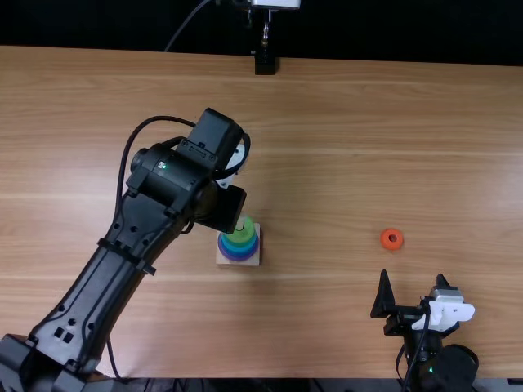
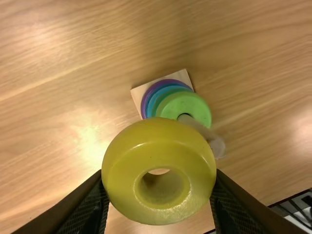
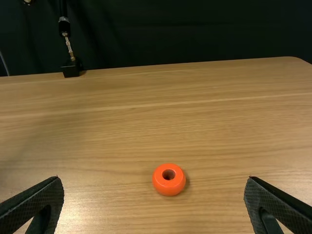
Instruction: Build the Hanoi tower: stack the rings onto the peg from bottom to top in this color order: purple, dark blue, light blue, dark green, light green, yellow, orange.
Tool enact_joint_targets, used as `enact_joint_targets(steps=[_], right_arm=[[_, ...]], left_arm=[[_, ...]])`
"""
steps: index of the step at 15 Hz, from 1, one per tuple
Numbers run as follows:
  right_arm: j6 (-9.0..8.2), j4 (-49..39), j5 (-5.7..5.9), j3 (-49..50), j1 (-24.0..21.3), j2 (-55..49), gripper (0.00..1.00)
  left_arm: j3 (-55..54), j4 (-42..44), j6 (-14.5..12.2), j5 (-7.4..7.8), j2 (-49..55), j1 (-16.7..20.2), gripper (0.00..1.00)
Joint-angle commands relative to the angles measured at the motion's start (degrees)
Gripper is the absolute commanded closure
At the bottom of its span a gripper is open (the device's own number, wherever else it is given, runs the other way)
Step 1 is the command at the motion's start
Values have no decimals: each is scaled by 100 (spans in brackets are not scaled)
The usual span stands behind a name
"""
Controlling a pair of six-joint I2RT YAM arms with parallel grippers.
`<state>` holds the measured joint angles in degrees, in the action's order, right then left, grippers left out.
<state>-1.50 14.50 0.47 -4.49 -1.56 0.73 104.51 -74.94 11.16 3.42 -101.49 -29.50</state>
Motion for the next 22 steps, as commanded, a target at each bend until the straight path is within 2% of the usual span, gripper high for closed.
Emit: enact_joint_targets(steps=[1, 17, 22], right_arm=[[2, 402, 69, 352, -55, -73, 0], [2, 402, 69, 361, -55, -73, 0], [2, 402, 69, 361, -55, -73, 0]], left_arm=[[-27, -16, 276, 27, 191, -162, 96], [184, 16, 319, 27, -257, -505, 95], [184, 58, 319, 27, -389, -505, 95]])
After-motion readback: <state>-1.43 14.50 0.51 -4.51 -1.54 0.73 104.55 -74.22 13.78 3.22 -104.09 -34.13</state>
